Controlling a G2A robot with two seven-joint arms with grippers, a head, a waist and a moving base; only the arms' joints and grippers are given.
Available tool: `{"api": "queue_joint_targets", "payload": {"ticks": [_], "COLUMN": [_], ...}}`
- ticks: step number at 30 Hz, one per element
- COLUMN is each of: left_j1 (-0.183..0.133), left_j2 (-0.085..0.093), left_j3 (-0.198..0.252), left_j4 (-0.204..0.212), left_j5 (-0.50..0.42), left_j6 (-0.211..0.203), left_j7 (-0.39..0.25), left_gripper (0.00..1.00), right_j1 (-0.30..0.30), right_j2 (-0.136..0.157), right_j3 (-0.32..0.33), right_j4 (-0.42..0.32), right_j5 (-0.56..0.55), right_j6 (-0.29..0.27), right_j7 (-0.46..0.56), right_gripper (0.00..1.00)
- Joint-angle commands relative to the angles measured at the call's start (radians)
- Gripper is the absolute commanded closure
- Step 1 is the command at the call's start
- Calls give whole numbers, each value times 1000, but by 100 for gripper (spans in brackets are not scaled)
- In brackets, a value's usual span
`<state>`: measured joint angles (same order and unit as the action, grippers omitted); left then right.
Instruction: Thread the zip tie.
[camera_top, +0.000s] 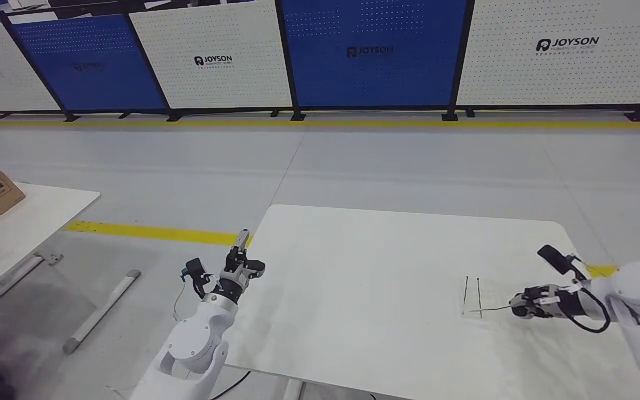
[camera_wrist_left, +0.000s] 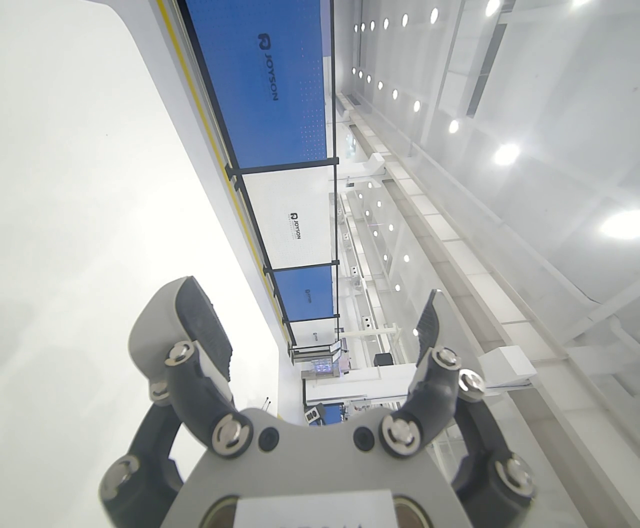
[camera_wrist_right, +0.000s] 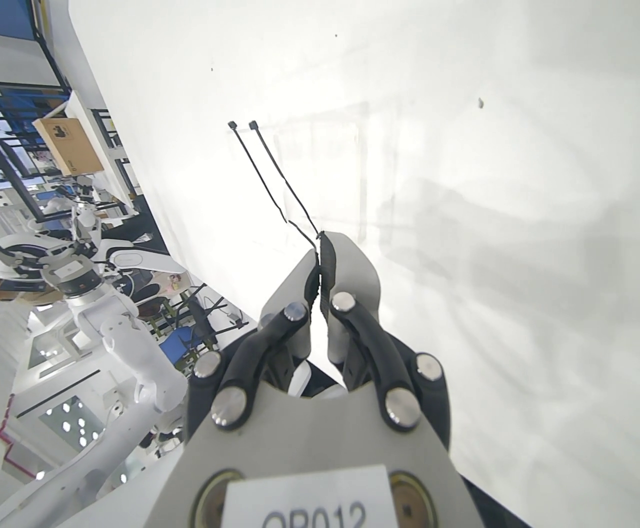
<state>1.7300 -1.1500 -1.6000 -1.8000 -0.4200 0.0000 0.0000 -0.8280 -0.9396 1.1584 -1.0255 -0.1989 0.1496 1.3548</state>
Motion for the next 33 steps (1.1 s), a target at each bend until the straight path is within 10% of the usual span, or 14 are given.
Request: {"api": "queue_joint_targets", "payload": {"ticks": [1,6,21,28,33], "left_j1": [0,0,0,0,0], "left_j2": [0,0,0,0,0], "left_j3": [0,0,0,0,0], "left_j4": [0,0,0,0,0], "left_j5": [0,0,0,0,0], "left_j6": [0,0,0,0,0], "left_j7": [0,0,0,0,0], "left_gripper": [0,0,0,0,0], "right_j1": [-14,-78,-93,-167,-173], "right_j2": [7,23,22,26,9], "right_j3": [21,110,111,150,79], "right_j4": [-15,-49,-64,-218,-323], "right_j5": [12,133,151,266,303], "right_j6": [-2,-43,-68,-230,-249], "right_j7": [-1,-27,-54,-95,-122], "right_gripper": [100,100,100,100,100]}}
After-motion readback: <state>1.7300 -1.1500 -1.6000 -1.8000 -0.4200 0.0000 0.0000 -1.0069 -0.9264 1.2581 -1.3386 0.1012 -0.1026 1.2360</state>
